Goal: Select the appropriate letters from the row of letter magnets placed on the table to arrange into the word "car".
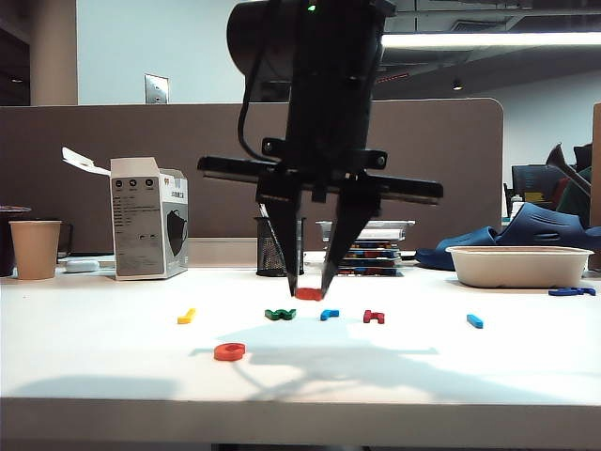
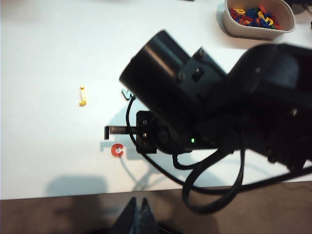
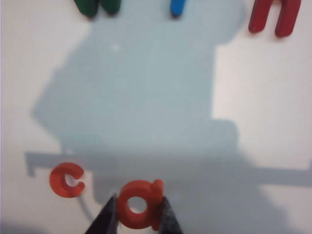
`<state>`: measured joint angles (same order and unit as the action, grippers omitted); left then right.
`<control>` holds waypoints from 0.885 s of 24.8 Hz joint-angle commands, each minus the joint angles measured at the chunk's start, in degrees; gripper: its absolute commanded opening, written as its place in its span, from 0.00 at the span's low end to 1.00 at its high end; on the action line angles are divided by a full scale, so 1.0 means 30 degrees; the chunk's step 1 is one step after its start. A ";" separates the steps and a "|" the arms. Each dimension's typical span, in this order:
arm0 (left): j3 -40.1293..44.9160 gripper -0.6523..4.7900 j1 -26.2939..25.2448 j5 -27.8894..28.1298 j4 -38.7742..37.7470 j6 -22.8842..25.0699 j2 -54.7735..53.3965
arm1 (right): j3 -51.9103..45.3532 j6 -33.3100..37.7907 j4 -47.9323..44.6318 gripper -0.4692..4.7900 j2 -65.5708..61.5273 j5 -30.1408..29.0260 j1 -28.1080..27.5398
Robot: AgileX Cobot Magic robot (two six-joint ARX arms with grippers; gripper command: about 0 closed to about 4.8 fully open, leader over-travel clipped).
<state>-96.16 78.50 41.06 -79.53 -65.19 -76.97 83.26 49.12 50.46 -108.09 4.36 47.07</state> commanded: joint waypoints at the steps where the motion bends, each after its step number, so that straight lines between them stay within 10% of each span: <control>1: -0.0022 0.11 -0.0015 0.0051 0.0044 0.0015 0.0051 | -0.0685 0.0678 -0.0372 0.17 0.0058 -0.0197 0.0160; 22: -0.0022 0.11 -0.0007 0.0066 0.0044 0.0015 0.0051 | -0.2273 0.1020 -0.2623 0.17 -0.0459 -0.0787 0.0612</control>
<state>-96.16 78.50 41.08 -79.53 -65.21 -76.97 76.47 52.18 42.68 -109.30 2.44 48.71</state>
